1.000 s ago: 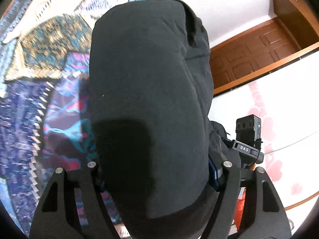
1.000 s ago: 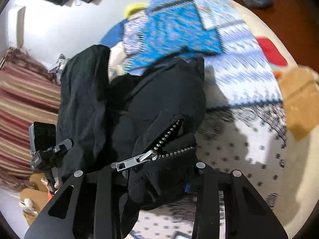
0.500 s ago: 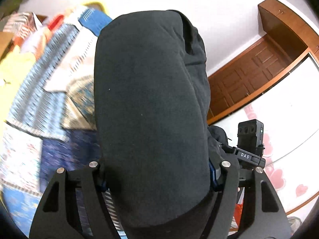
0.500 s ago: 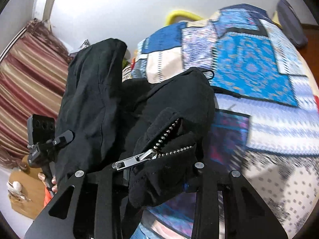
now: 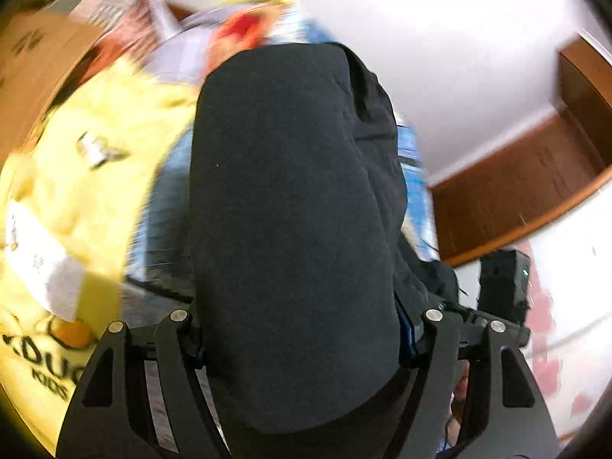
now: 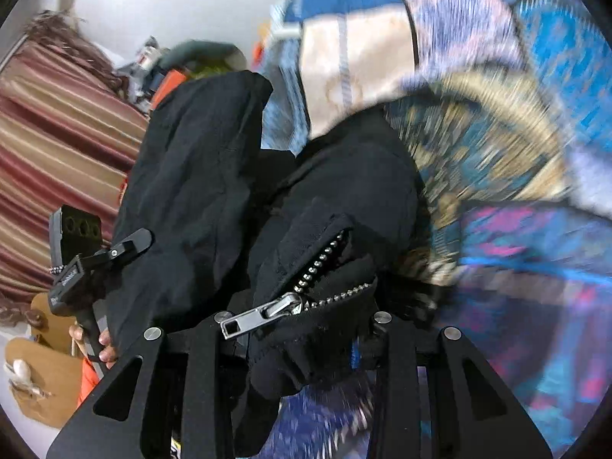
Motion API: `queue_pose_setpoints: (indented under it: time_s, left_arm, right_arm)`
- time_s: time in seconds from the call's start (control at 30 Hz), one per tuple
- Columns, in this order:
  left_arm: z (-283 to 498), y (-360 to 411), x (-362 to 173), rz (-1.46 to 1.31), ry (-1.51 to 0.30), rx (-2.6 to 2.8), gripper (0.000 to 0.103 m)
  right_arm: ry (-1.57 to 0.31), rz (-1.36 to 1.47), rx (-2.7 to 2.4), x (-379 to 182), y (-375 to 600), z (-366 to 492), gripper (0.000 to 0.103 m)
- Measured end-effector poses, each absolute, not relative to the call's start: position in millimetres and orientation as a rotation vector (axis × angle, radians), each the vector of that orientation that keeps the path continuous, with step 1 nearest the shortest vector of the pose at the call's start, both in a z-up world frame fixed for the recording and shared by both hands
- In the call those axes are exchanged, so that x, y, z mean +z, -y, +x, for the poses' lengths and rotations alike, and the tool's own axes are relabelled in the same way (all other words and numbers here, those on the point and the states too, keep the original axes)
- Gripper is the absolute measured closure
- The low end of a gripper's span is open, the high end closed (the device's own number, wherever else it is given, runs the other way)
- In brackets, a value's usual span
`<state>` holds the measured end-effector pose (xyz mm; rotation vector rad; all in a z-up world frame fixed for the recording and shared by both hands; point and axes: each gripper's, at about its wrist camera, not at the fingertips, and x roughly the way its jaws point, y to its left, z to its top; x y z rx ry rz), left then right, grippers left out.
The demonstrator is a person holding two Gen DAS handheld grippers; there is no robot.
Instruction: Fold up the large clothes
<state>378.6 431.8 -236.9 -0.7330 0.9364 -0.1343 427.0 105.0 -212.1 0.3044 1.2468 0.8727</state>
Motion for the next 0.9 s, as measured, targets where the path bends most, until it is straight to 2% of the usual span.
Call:
queue_pose_setpoints:
  time_s: [0.13, 0.27, 0.4, 0.67, 0.9]
  left_arm:
    - [367.4, -475.7, -297.8, -0.893, -0.983, -0.064, 0.03]
    - [357.1, -481.0, -301.2, -0.898, -0.946, -0.082, 0.028]
    - [355.3, -474.6, -288.9, -0.84, -0.984, 0.012, 0.022]
    - [316.1, -465.6, -248.4, -0.74, -1.011, 0.134, 0.022]
    - [268.2, -431.6, -163.0, -0.554, -0.931, 0.175, 0.022]
  right_arm:
    - [-1.288, 0.262, 0.85, -246.9, -128.9, 420.7, 0.071]
    - [-1.233, 0.161, 0.854, -237.6, -133.9, 411.6, 0.067]
    - [-1.229, 0.051, 0.808, -224.0, -129.4, 403.0, 0.061]
    - [-1.177, -0.065, 0.774, -184.9, -120.9, 380.7, 0.06]
    - [-1.035, -0.055, 0.815, -117.4, -96.8, 345.7, 0.06]
